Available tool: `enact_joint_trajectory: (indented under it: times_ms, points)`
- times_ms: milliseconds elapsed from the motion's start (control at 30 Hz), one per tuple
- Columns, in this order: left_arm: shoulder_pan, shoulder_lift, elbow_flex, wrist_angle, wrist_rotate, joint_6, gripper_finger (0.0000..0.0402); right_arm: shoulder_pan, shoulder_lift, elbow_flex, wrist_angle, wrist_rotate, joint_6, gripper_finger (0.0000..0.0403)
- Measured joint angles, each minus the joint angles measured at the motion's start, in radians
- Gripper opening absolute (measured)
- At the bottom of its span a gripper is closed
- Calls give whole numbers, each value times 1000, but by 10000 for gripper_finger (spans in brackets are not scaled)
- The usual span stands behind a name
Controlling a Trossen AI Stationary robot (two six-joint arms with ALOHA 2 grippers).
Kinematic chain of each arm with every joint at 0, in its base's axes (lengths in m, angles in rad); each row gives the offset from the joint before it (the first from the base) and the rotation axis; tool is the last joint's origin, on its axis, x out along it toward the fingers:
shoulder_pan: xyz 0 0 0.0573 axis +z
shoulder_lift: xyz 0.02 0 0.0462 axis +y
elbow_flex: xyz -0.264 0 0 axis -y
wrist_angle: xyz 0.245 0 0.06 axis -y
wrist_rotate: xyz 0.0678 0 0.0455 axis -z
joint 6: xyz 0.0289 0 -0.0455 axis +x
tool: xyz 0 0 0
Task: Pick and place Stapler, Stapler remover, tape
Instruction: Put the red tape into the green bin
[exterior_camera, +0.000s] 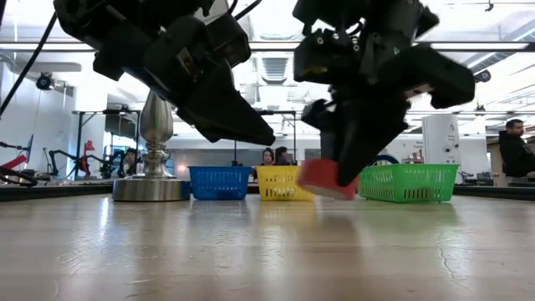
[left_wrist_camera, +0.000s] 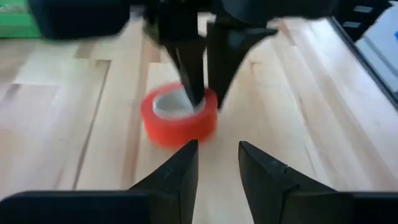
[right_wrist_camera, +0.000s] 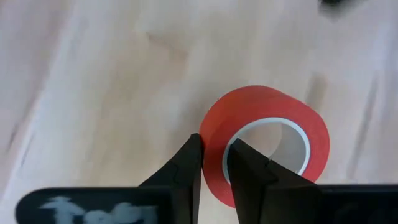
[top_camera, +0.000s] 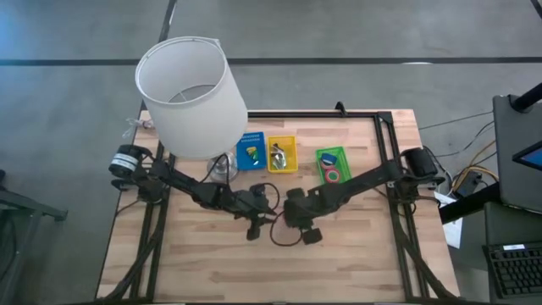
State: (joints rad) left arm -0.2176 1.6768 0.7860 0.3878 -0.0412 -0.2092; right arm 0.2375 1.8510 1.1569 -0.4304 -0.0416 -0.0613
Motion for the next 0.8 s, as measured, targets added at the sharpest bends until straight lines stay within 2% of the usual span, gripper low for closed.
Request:
enact_joint_trajectory:
  times_ms: [233, 367, 467, 700, 800]
  points:
    - [0, 0, -2, -4, -11, -3, 117, 9, -55, 112, -320, 149, 88, 59]
    - [0, 0, -3, -10, -10, -7, 117, 9, -107, 173, -529, 332, 141, 59]
    - [0, 0, -3, -18, -10, -12, 117, -6, -169, 174, -620, 454, 189, 59]
    - [0, 0, -4, -25, -10, -53, 117, -113, -340, 51, -627, 418, 324, 59]
    - [0, 0, -5, -25, -10, -53, 117, -174, -397, -34, -578, 418, 369, 59]
